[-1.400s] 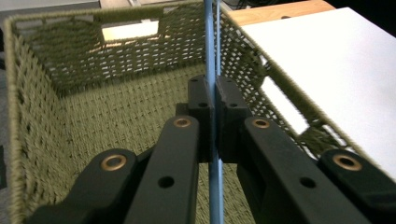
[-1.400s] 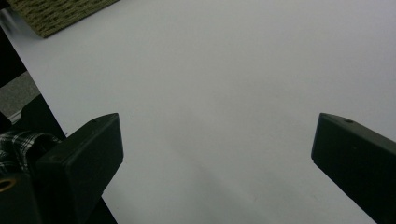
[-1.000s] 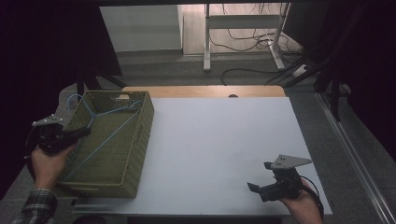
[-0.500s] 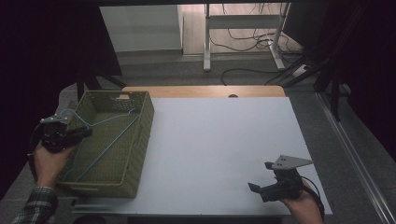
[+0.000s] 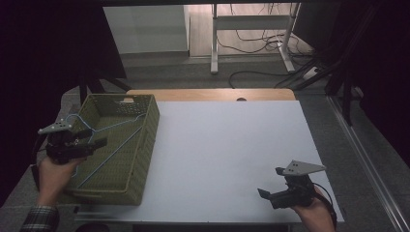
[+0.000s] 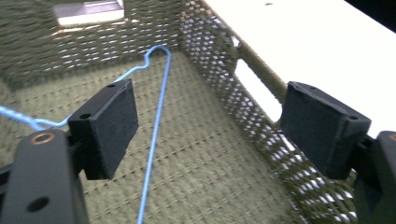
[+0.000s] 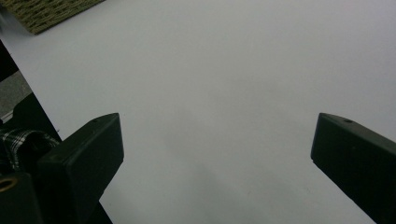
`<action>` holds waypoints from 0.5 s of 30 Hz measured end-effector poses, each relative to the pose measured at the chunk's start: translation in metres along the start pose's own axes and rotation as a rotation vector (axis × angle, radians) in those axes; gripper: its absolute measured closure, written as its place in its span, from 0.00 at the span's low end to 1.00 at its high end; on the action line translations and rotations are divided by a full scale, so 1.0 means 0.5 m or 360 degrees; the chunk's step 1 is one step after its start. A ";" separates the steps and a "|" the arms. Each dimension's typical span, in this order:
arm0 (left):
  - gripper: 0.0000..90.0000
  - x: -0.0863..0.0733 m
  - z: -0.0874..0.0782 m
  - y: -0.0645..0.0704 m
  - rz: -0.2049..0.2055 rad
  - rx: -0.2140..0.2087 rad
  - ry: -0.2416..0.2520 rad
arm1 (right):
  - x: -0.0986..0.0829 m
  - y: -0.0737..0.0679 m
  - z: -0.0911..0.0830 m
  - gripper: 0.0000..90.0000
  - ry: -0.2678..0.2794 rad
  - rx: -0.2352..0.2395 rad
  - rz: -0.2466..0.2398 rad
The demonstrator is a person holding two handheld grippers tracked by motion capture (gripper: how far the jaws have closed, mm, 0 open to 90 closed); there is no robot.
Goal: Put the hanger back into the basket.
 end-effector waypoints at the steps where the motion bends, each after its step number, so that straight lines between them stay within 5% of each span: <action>1: 0.19 0.001 0.000 0.004 -0.0001 -0.0011 -0.0001 | 0.000 0.000 0.000 0.02 0.0003 -0.0008 -0.0001; 15: 0.06 0.006 0.011 0.118 0.0145 -0.0175 0.0007 | -0.003 0.003 -0.017 0.00 0.0003 -0.0072 0.0083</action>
Point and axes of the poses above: each handheld gripper's, and its own axes: z roughly forward along the jaws, x roughly out of its top, y roughly to its right, the point moved 3 cm from there along z, roughly forward along the jaws, and after that the axes turned 7 degrees about z, right-handed, at the moved point
